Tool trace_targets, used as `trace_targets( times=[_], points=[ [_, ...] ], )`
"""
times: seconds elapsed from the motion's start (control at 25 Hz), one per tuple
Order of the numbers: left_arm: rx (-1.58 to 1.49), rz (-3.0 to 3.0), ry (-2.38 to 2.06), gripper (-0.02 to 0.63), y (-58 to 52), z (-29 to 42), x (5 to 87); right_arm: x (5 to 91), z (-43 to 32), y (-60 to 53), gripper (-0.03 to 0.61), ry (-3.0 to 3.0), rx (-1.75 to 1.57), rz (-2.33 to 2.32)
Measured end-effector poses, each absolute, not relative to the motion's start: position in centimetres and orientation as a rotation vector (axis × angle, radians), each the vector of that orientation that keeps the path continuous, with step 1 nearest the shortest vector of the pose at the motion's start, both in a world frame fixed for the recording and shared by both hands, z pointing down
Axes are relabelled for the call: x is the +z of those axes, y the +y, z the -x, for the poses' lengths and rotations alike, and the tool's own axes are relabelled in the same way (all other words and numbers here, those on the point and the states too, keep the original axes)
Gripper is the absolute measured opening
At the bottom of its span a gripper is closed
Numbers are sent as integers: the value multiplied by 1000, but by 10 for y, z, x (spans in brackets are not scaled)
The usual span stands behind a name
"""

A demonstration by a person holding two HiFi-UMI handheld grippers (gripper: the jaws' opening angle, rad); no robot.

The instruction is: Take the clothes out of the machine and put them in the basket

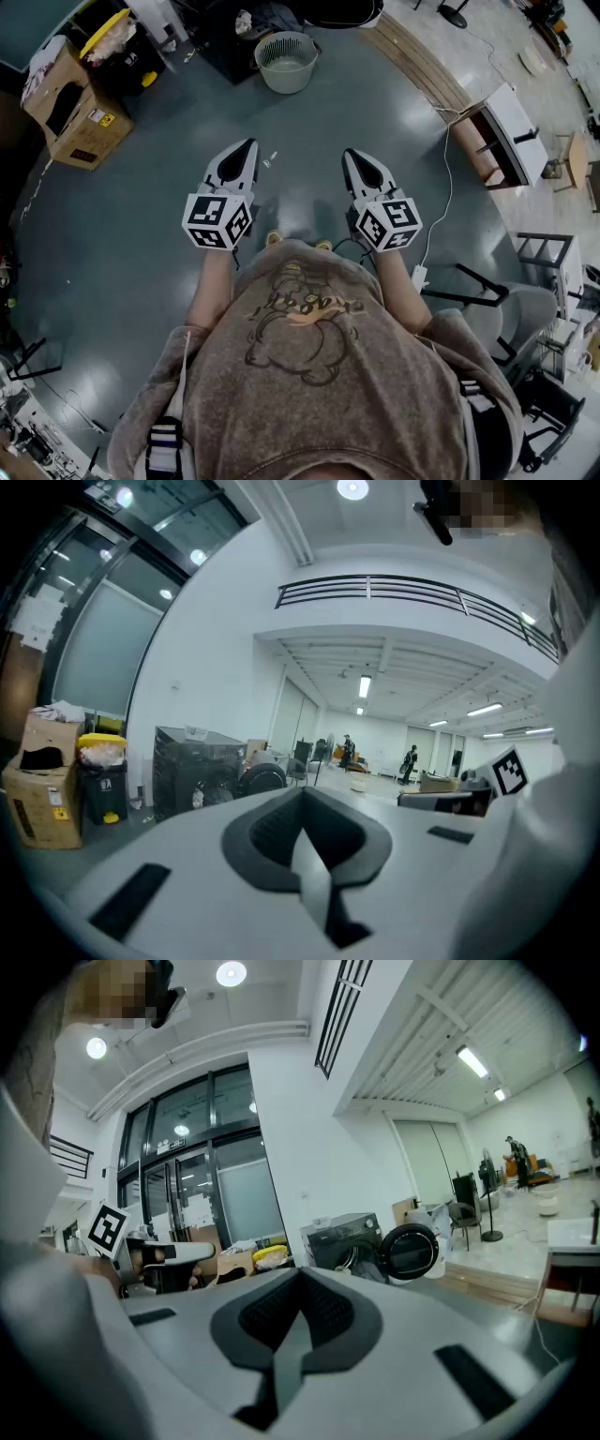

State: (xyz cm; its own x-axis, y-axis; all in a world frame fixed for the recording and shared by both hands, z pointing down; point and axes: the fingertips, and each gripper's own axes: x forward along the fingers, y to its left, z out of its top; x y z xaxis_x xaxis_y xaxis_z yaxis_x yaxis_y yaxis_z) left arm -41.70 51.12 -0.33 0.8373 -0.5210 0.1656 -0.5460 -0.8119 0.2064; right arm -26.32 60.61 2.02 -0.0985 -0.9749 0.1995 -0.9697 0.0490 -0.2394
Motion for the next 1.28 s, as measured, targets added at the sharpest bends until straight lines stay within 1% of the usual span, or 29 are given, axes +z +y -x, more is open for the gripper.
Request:
trace_targets(
  times=[0.64, 0.96, 1.28],
  points=[
    [176, -2840, -716, 6, 458, 430, 3, 40, 279, 569, -6, 2161, -540, 2166],
    [170, -2860, -670, 6, 416, 402, 3, 38, 252, 534, -6, 2137, -524, 2207],
    [144, -2859, -624, 6, 346, 341, 13, 48, 195, 457, -6, 2163, -524, 2197]
  ],
)
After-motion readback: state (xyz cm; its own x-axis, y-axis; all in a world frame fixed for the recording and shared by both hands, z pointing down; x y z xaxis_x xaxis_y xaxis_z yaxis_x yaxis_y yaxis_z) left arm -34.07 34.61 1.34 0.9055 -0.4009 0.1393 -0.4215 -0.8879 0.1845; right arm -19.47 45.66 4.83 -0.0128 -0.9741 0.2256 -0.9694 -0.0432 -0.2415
